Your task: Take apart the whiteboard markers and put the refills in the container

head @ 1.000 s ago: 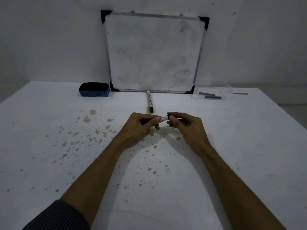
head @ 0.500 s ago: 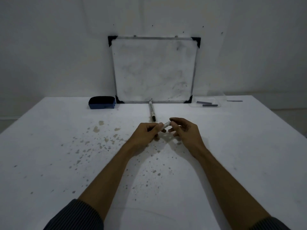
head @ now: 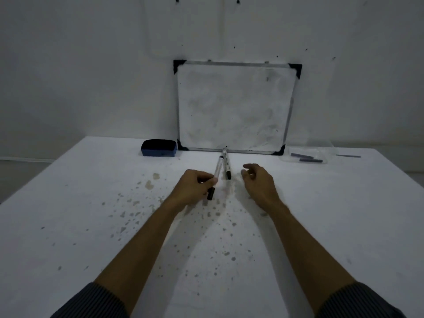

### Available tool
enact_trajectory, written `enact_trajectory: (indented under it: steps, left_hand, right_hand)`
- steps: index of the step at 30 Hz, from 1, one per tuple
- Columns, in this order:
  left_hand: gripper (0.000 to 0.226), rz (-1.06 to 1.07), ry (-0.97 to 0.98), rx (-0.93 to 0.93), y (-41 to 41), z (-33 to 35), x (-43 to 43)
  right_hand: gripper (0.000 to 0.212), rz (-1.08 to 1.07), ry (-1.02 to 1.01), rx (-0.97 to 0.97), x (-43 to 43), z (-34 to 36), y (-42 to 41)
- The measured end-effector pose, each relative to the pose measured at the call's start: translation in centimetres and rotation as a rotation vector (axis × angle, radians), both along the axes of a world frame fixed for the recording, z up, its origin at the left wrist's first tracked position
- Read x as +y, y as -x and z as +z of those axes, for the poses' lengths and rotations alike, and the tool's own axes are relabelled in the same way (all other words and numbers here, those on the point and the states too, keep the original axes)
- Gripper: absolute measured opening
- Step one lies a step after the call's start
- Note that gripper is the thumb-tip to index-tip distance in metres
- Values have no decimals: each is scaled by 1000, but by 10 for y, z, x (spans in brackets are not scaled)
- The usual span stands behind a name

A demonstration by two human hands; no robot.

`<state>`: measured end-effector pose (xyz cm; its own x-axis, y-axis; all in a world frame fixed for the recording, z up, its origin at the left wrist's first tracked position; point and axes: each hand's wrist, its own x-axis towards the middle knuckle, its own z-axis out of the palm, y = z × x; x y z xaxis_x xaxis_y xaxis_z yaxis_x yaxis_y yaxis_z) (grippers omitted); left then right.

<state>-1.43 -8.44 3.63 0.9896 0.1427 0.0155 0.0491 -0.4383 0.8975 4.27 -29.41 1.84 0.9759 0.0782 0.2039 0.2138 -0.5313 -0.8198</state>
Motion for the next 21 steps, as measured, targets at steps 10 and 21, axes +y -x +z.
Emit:
enact_trajectory:
  steps: [10,21]
  left_hand:
    - [28,238,-250,44,-93,3,4]
    - [47,261,-249,38,-96,-5,-3]
  right_hand:
    - [44,-77,398,-193,5,-34,-22]
    - [44,-58,353,-165,4,-29,-21]
